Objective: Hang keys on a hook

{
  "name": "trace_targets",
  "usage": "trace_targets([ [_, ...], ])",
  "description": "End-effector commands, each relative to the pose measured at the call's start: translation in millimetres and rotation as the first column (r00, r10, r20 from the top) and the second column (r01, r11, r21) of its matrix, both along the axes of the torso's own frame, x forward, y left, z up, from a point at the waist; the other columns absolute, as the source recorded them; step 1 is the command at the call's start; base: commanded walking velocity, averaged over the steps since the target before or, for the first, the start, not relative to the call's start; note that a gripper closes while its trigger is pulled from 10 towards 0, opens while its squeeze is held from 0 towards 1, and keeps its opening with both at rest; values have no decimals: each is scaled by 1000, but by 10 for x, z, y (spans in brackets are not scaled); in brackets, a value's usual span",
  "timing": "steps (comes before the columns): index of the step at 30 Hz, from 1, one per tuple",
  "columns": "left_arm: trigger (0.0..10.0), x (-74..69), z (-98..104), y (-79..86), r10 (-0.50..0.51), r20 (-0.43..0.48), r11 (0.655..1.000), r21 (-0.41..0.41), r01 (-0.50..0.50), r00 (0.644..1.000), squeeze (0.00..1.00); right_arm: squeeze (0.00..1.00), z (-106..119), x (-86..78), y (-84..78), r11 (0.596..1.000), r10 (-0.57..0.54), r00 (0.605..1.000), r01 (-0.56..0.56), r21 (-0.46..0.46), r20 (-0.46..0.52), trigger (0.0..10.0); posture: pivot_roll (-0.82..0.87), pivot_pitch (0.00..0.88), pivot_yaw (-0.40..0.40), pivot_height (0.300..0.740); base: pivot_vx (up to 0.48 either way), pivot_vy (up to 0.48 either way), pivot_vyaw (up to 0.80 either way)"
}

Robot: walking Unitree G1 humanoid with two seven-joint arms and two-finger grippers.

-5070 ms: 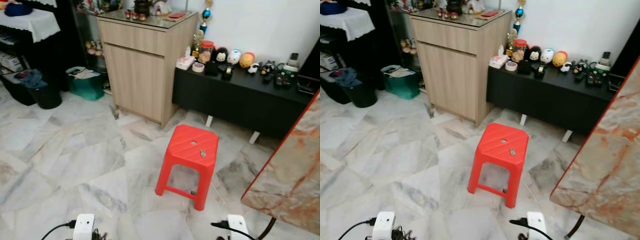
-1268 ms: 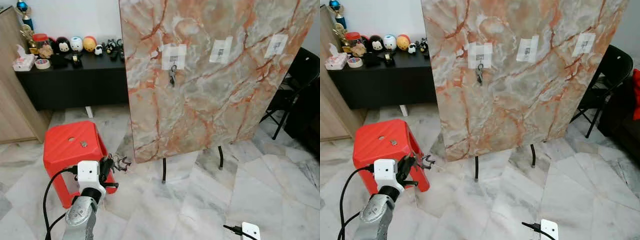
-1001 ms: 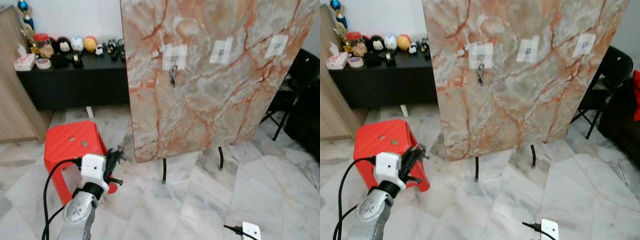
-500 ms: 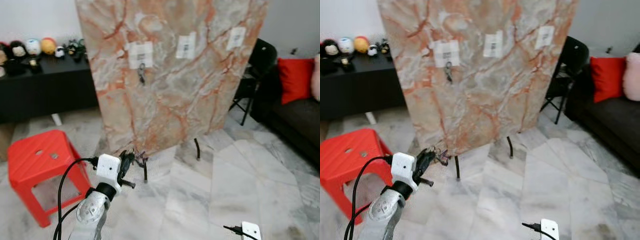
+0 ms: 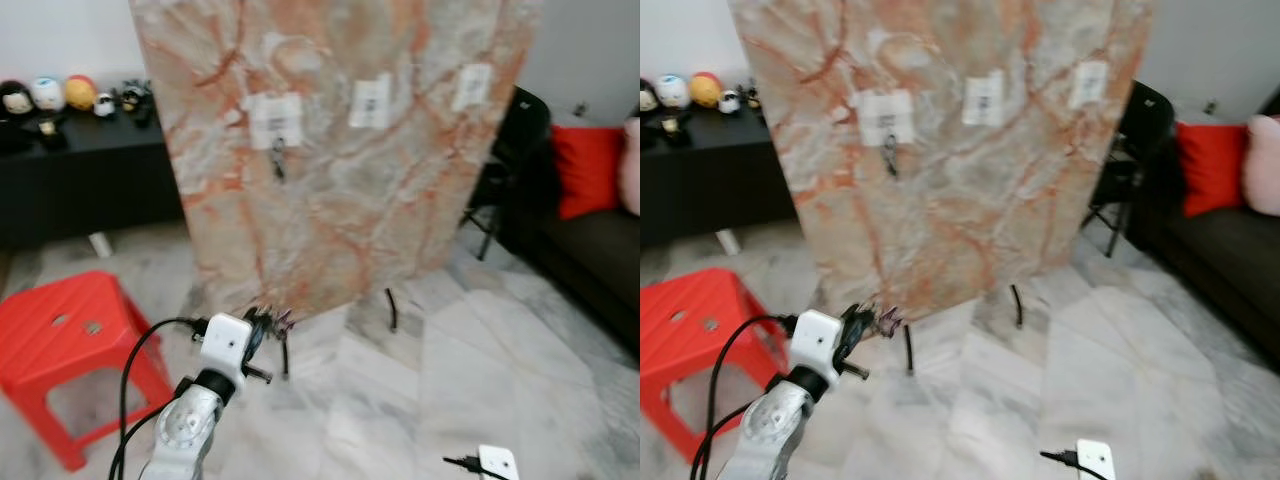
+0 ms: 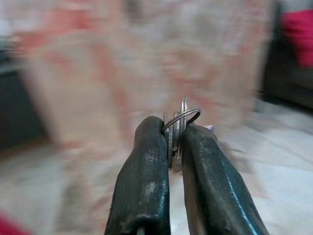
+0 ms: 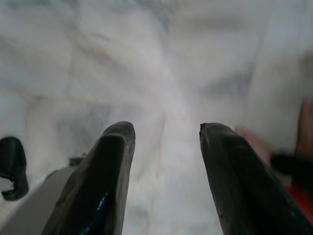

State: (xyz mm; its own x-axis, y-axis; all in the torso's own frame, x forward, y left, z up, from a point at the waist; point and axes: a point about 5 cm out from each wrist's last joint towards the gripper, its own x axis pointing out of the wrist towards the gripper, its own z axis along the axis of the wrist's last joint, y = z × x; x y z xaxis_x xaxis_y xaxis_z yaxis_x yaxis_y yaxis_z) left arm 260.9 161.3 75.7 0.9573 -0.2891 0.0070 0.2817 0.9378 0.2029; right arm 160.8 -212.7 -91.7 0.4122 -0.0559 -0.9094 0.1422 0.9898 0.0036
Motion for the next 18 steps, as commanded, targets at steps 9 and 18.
trace_targets([
  [9,10000,30,-8,-29,-20,1,1000,19,20,1000,0,0,-6,-36,-39,1000,21,1000,-21,-11,-18,10000,145,0,-99,702,319,0,-60],
  [18,10000,54,25,-70,-30,18,999,14,30,999,0,0,-10,-43,-34,1000,13,1000,-14,-13,-16,10000,147,0,-96,702,320,0,-703],
])
